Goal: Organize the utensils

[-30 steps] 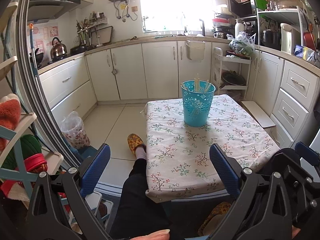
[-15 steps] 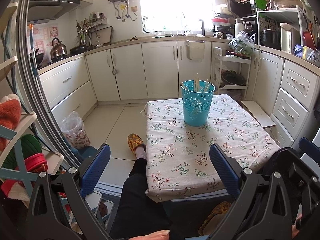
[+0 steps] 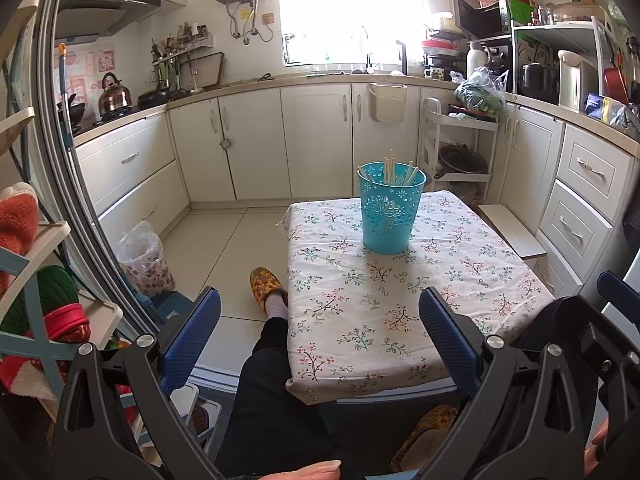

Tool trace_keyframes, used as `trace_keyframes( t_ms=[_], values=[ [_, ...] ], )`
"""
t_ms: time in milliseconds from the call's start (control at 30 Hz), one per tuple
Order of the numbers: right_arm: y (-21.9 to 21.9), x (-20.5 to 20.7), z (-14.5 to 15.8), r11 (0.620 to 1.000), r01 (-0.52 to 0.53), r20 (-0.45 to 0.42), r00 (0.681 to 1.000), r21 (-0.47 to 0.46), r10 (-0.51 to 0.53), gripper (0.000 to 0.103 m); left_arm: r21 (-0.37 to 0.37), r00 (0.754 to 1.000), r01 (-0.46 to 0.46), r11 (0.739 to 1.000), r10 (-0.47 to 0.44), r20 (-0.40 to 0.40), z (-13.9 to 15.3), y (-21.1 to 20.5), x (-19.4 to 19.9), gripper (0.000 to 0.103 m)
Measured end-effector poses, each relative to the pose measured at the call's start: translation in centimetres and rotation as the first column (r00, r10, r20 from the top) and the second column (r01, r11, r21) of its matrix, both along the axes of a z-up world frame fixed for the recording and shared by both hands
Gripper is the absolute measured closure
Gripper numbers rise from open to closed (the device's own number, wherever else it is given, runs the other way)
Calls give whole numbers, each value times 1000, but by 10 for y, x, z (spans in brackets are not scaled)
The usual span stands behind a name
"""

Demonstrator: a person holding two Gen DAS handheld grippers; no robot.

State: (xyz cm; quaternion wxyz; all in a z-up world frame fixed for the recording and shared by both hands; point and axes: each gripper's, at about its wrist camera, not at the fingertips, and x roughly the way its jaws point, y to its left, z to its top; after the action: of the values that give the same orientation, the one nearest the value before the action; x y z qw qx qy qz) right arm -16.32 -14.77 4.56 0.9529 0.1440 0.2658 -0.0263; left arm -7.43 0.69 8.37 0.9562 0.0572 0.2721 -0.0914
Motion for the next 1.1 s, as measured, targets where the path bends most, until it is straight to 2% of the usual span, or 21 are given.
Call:
trace_keyframes(
  t_ms=[1100],
  values=[
    [5,0,0,1000,-3,4,1000,-3,3,7,-1,1000,0,1000,0,-11,-6,4,1,8]
  ],
)
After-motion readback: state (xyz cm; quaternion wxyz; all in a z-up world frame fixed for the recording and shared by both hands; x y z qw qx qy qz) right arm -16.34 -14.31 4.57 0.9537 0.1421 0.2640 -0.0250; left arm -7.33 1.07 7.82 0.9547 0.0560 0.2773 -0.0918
